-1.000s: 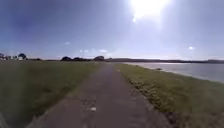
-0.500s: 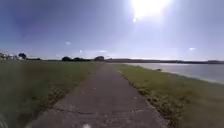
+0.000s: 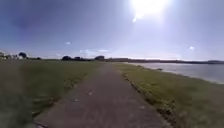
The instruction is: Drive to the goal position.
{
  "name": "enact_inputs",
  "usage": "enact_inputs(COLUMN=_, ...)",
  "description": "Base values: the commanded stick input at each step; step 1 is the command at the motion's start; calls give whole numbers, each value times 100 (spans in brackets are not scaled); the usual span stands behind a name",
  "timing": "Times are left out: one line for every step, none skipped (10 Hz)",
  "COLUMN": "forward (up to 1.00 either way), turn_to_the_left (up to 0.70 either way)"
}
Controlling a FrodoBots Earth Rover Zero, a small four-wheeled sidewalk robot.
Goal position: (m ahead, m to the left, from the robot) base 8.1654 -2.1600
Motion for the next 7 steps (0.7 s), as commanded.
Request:
enact_inputs(forward=70, turn_to_the_left=0)
enact_inputs(forward=70, turn_to_the_left=0)
enact_inputs(forward=70, turn_to_the_left=0)
enact_inputs(forward=70, turn_to_the_left=0)
enact_inputs(forward=70, turn_to_the_left=0)
enact_inputs(forward=70, turn_to_the_left=0)
enact_inputs(forward=70, turn_to_the_left=0)
